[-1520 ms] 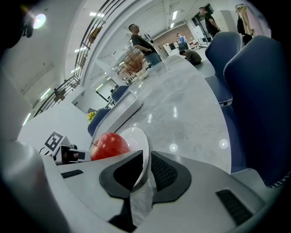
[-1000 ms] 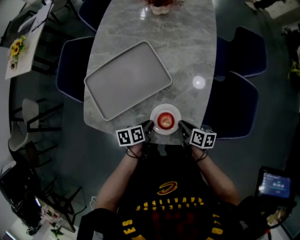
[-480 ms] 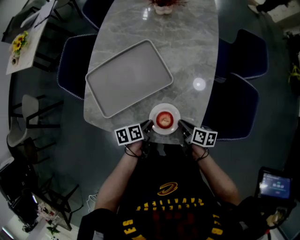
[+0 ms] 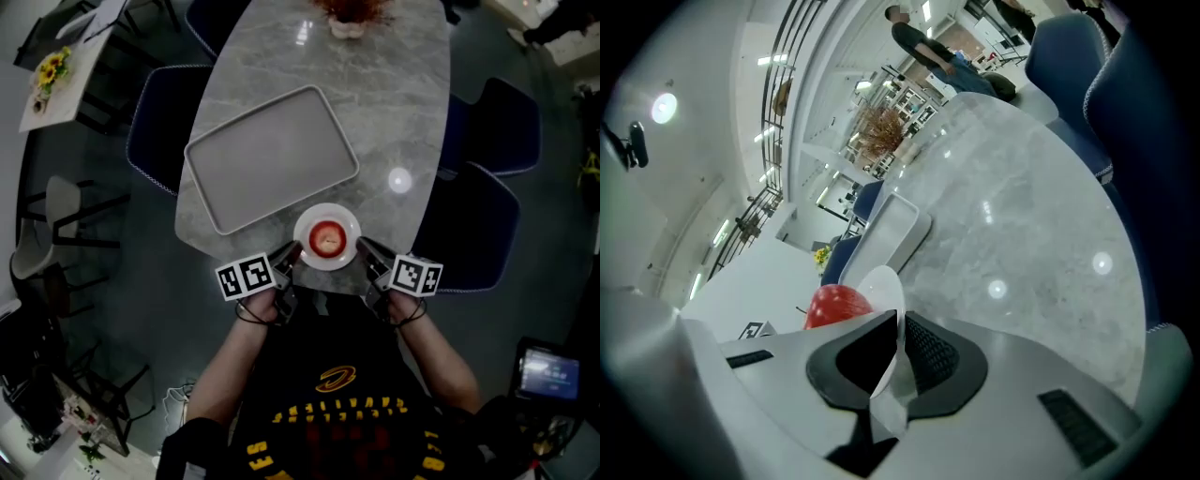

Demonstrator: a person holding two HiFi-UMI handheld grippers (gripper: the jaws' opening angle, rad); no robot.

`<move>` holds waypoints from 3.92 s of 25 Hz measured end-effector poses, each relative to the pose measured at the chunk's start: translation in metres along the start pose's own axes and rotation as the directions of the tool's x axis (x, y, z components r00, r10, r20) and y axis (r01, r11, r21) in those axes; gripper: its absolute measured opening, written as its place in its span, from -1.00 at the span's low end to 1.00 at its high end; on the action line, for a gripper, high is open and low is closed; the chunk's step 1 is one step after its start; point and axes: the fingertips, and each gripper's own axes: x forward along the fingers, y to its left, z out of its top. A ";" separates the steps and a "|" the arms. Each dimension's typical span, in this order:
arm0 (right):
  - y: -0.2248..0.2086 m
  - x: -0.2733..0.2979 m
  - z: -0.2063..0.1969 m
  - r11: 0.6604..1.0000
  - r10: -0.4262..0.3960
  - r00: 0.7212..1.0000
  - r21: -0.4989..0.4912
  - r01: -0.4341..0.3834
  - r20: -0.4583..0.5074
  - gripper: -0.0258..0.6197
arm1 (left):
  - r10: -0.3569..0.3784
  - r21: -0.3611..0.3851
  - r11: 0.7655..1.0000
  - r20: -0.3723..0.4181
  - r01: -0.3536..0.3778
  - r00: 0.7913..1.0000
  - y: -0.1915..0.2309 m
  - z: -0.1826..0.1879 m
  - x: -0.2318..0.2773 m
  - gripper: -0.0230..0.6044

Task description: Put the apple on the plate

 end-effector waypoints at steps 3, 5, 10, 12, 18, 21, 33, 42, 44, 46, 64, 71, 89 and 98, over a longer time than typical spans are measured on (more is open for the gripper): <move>0.018 0.006 0.012 0.999 0.032 0.999 -0.021 -0.032 0.005 -0.81 | -0.032 -0.008 0.999 0.040 0.032 0.999 -0.010 0.014 -0.013 -0.83; 0.030 0.012 0.018 0.998 0.052 0.999 -0.036 -0.052 0.006 -0.81 | -0.045 -0.012 0.999 0.066 0.046 0.997 -0.013 0.023 -0.021 -0.83; 0.052 0.021 0.028 0.995 0.090 0.996 -0.051 -0.090 0.003 -0.81 | -0.073 -0.033 0.996 0.117 0.077 0.990 -0.017 0.037 -0.037 -0.84; 0.063 0.025 0.030 0.993 0.109 0.994 -0.049 -0.109 -0.002 -0.82 | -0.081 -0.034 0.996 0.131 0.086 0.988 -0.018 0.043 -0.044 -0.84; 0.086 0.036 0.039 0.989 0.137 0.990 -0.062 -0.138 -0.011 -0.82 | -0.082 -0.029 0.996 0.169 0.088 0.982 -0.021 0.059 -0.061 -0.84; 0.101 0.048 0.045 0.986 0.148 0.989 -0.070 -0.148 -0.008 -0.82 | -0.081 -0.025 0.996 0.188 0.087 0.979 -0.020 0.074 -0.070 -0.84; 0.133 0.100 0.086 0.982 0.182 0.983 -0.058 -0.180 0.030 -0.82 | -0.105 0.000 0.994 0.218 0.107 0.970 -0.020 0.145 -0.072 -0.84; 0.113 0.161 0.115 0.991 0.124 0.992 -0.054 -0.124 -0.001 -0.82 | -0.071 -0.015 0.997 0.209 0.076 0.975 0.010 0.197 -0.041 -0.84; 0.108 0.174 0.120 0.989 0.122 0.992 -0.079 -0.123 -0.014 -0.82 | -0.060 -0.023 0.998 0.204 0.066 0.977 0.019 0.203 -0.034 -0.84; 0.105 0.181 0.122 0.989 0.113 0.993 -0.088 -0.115 -0.022 -0.82 | -0.050 -0.032 0.998 0.197 0.057 0.979 0.026 0.205 -0.028 -0.84; 0.086 0.216 0.130 0.986 -0.041 0.991 -0.163 0.020 -0.124 -0.82 | 0.069 -0.033 0.997 0.125 -0.066 0.990 0.052 0.223 -0.003 -0.84; 0.084 0.217 0.127 0.971 -0.111 0.983 -0.229 0.074 -0.150 -0.82 | 0.125 0.006 0.992 0.097 -0.126 0.987 0.054 0.220 -0.002 -0.84; 0.086 0.219 0.123 0.860 -0.252 0.957 -0.486 0.154 -0.144 -0.82 | 0.269 0.177 0.944 0.073 -0.278 0.960 0.061 0.217 -0.005 -0.79; 0.099 0.193 0.128 0.899 -0.118 0.992 -0.429 0.086 -0.048 -0.82 | 0.260 0.312 0.901 0.167 -0.301 0.951 0.046 0.215 -0.022 -0.79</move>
